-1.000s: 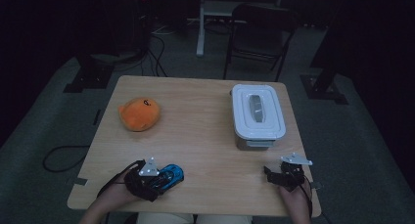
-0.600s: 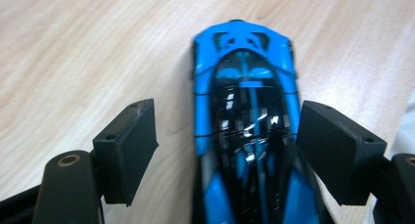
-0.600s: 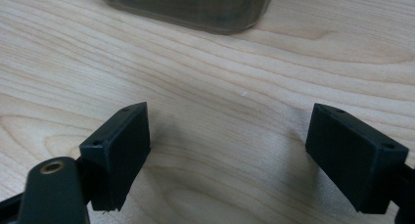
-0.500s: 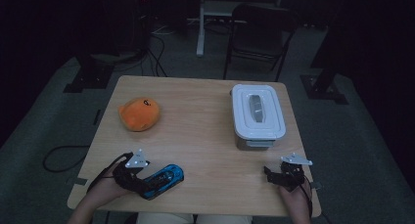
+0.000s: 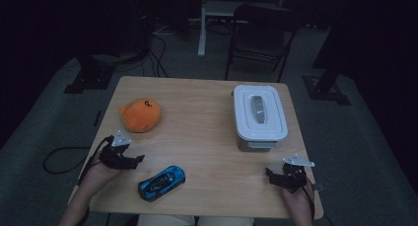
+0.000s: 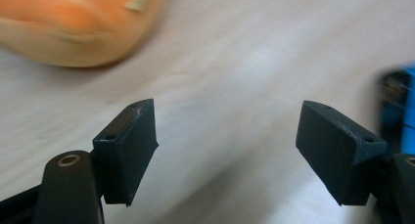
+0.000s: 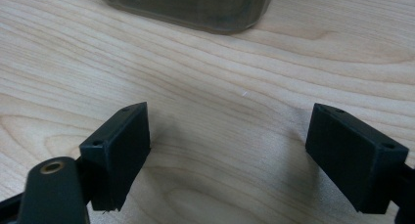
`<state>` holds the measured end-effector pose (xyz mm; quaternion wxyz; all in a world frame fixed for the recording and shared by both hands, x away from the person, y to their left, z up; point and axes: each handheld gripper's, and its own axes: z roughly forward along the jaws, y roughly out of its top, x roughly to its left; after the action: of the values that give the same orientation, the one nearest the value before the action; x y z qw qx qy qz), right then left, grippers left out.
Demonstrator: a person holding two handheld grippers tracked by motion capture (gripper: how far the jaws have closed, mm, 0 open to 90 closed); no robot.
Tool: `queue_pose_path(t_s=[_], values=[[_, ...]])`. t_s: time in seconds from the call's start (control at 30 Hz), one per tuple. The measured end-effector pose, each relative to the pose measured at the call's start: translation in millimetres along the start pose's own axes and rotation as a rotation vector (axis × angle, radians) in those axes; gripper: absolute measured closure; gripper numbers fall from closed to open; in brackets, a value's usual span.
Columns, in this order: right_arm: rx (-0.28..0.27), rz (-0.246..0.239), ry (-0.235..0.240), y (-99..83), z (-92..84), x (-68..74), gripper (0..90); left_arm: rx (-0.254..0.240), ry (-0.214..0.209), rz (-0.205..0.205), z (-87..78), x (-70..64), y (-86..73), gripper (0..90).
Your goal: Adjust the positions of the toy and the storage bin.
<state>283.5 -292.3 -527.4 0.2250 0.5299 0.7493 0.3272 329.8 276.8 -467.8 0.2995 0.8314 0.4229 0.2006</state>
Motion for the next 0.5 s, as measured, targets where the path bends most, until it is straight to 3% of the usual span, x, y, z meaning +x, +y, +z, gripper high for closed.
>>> queue_pose_path(t_s=[0.2, 0.5], values=[[0.001, 0.002, -0.001, 0.0, 0.0, 0.0, 16.2, -0.067, 0.102, -0.052, 3.7, 14.1, 11.4, 24.0], [0.0, 0.002, -0.001, 0.0, 0.0, 0.0, 16.2, -0.052, 0.17, -0.123, 24.1, 34.1, 28.9, 25.5]])
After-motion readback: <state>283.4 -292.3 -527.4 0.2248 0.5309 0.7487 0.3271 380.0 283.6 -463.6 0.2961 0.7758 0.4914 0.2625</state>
